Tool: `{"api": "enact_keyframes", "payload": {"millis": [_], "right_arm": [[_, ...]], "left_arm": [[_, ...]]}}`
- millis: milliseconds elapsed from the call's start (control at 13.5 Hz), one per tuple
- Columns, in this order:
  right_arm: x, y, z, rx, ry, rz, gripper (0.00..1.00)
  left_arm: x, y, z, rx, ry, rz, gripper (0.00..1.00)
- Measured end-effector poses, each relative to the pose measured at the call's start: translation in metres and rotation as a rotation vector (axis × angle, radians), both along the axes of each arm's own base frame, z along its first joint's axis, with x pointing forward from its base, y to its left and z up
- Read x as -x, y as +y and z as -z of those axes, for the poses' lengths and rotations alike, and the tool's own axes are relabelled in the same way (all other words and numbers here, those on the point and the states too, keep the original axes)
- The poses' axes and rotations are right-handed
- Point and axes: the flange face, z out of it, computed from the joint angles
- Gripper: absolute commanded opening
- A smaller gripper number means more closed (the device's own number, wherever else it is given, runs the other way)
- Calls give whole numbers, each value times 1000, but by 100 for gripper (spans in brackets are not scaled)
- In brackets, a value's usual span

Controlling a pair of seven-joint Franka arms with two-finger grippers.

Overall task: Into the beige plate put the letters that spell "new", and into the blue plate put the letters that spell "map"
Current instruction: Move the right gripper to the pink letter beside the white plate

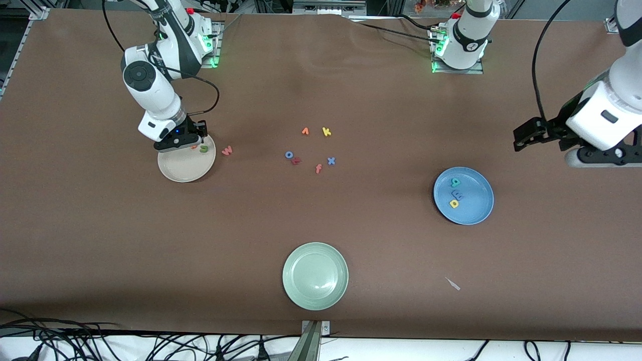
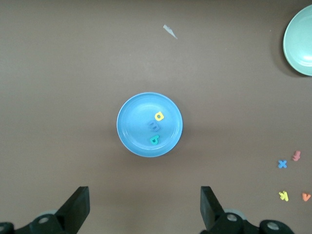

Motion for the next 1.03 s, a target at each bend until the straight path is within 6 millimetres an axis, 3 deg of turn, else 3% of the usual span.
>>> {"api": "enact_keyframes", "payload": {"millis": [148,295,739,1034], "right_arm": [[-4,4,1,0,-1,10,71],[-6,19,6,1,1,16,75],[-3,119,24,-1,4,-118,78],[-5,135,38,-2,1,-167,78]], "left_arm": [[16,14,13,5,-6,15,100],[29,15,19,7,-17,25,100],[36,16,19,8,-30,24,100],[37,14,18,8,-32,28,100]]}}
